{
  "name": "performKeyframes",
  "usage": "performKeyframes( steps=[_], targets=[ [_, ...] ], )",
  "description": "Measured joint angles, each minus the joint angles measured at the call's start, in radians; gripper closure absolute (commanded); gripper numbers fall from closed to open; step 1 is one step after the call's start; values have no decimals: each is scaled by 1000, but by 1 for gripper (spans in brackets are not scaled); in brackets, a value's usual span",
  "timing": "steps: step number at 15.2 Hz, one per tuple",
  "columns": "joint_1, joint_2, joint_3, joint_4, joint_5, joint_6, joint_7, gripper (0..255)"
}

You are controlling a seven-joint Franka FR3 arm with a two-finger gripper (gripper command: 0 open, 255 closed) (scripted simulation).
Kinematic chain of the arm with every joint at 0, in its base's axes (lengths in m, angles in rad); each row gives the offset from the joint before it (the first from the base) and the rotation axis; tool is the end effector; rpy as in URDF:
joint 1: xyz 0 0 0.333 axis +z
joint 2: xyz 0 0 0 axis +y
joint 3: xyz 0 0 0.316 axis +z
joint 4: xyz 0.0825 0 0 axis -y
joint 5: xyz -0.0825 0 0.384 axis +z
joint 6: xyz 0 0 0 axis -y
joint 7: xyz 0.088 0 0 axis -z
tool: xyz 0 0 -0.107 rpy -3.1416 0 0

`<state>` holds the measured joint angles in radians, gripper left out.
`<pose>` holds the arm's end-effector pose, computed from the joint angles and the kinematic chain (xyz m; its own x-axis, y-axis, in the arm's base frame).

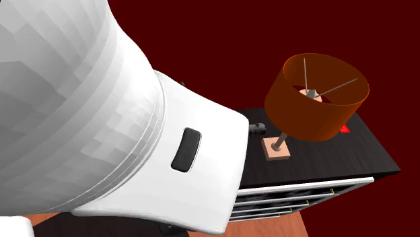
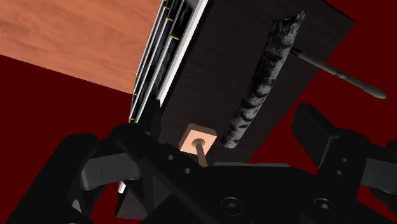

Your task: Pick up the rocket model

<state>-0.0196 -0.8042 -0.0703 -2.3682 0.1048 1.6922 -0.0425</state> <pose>0.3134 -0.0251 0.6022 0.9903 -0.0448 0.1316 -0.0249 -0.9885 -0.1493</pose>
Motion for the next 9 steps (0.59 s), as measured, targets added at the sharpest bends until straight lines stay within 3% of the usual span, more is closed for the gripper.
performKeyframes(
  steps=[9],
  targets=[
    [84, 174, 62, -16, 23, 186, -70, 0]
  ],
)
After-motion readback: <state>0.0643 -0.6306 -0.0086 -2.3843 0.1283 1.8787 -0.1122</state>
